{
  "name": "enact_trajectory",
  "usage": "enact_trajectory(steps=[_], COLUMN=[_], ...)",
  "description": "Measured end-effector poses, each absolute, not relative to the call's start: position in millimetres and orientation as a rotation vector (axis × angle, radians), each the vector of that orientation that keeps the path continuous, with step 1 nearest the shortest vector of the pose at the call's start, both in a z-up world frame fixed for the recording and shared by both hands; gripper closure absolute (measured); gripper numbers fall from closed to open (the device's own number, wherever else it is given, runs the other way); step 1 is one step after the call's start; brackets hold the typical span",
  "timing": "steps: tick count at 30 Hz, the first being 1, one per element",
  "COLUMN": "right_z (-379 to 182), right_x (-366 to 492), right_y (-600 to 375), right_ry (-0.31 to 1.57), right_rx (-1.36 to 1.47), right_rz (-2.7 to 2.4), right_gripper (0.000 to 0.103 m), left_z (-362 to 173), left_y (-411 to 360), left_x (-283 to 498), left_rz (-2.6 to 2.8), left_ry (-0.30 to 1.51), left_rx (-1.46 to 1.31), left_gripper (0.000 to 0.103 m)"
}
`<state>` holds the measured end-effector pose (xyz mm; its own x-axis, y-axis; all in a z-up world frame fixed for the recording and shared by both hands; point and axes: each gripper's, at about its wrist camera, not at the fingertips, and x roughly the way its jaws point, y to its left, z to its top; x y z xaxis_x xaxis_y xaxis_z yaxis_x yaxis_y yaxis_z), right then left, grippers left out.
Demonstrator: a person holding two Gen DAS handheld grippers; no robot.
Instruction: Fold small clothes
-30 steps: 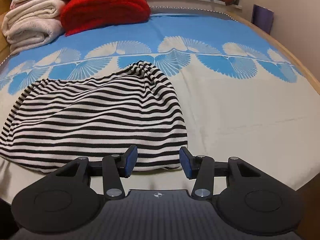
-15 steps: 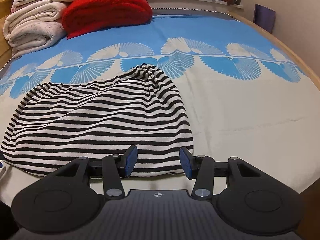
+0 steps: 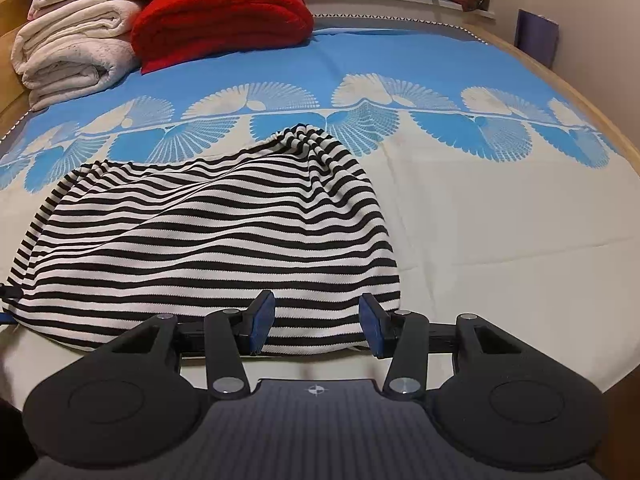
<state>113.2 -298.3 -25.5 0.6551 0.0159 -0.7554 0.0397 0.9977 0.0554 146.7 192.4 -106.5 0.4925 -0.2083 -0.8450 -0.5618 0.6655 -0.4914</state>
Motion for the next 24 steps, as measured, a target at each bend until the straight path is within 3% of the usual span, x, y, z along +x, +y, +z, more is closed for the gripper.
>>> enact_trajectory(steps=[3, 5, 8, 16, 24], right_z=[-27.5, -24.1, -9.9, 33.8, 15.4], right_x=[115.5, 116.9, 120.4, 126.4, 137.6], right_y=[-300.4, -302.0, -304.0, -319.5, -331.0], right_ry=[0.847, 0.816, 0.755, 0.557, 0.581], right_rx=[0.076, 0.090, 0.090, -0.022, 0.081], right_rz=[-0.036, -0.048, -0.024, -0.004, -0.093], right_gripper=[0.055, 0.055, 0.055, 0.055, 0.055], left_z=[-104.3, -103.5, -101.5, -74.3, -71.7], left_y=[182.2, 177.7, 177.5, 193.8, 224.6], left_x=[150.5, 153.1, 155.9, 140.6, 116.3], left_rz=[0.247, 0.226, 0.195, 0.189, 0.278], left_ry=[1.059, 1.064, 1.063, 1.006, 1.037], left_rx=[-0.772, -0.729, -0.713, -0.682, -0.795], left_gripper=[0.061, 0.081, 0.091, 0.099, 0.097])
